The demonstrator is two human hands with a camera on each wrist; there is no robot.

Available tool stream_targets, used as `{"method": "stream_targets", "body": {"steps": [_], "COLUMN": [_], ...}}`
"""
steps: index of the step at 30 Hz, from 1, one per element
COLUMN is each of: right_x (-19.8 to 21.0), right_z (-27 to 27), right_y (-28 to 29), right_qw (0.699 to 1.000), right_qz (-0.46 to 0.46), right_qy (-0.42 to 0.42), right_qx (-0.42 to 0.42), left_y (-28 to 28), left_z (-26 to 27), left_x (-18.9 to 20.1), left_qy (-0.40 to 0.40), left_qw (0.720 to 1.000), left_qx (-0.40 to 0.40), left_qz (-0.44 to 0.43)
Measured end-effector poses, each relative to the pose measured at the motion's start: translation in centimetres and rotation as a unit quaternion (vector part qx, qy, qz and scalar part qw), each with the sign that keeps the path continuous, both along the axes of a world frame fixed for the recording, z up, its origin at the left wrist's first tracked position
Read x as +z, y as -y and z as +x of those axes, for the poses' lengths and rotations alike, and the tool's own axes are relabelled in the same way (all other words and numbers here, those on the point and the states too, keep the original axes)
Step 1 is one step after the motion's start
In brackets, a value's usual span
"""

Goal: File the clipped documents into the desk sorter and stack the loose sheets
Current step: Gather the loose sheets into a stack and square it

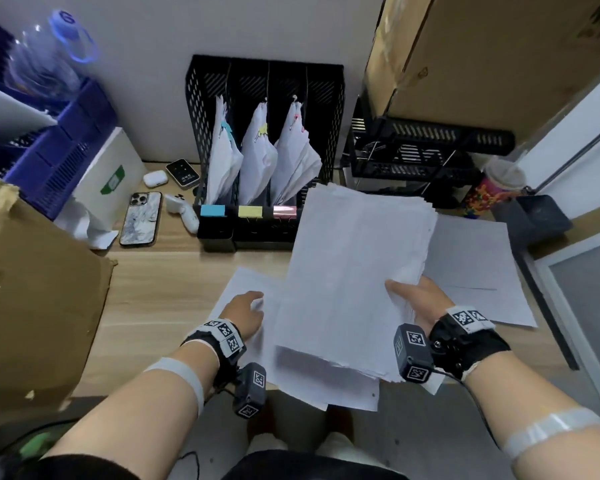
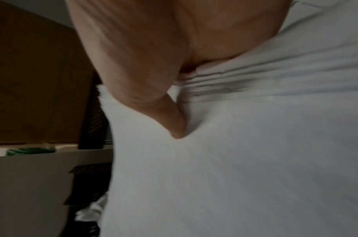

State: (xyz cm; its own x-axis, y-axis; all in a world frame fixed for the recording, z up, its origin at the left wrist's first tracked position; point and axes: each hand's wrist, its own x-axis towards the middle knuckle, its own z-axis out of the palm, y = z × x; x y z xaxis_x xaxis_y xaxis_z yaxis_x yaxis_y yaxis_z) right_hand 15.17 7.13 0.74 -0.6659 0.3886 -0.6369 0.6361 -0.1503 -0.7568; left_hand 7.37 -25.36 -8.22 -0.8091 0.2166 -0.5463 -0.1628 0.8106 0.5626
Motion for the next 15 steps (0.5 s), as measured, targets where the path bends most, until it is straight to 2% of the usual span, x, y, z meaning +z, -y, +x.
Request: {"method": "stream_targets", "body": {"steps": [2, 4, 6, 8, 10, 15], "right_x": [-1.3, -2.1, -3.9, -5.3, -7.0, -7.2], "right_z": [0.3, 0.8, 1.5, 1.8, 1.6, 1.7], "right_y": [-0.1, 0.5, 0.9, 1.3, 1.1, 2.0], "right_qw": [0.992, 0.959, 0.936, 0.931, 0.920, 0.953], "right_qz": [0.032, 0.103, 0.161, 0.187, 0.216, 0.177], "right_qy": [0.081, 0.182, 0.234, 0.242, 0.234, 0.128], "right_qx": [0.094, 0.191, 0.208, 0.201, 0.228, 0.210], "left_y": [-1.0, -2.2, -3.6, -4.8, -5.7, -6.6], "left_z": [0.8, 1.7, 2.6, 3.2, 3.7, 4.8], "left_x": [0.3, 0.5, 0.7, 0.7, 0.6, 0.8], "left_qy": [-0.007, -0.004, 0.025, 0.041, 0.047, 0.058], "left_qw": [1.000, 1.000, 0.998, 0.994, 0.994, 0.994], "left_qx": [0.008, 0.023, 0.061, 0.087, 0.080, 0.080], "left_qz": [-0.017, -0.020, 0.016, 0.052, 0.058, 0.053]}}
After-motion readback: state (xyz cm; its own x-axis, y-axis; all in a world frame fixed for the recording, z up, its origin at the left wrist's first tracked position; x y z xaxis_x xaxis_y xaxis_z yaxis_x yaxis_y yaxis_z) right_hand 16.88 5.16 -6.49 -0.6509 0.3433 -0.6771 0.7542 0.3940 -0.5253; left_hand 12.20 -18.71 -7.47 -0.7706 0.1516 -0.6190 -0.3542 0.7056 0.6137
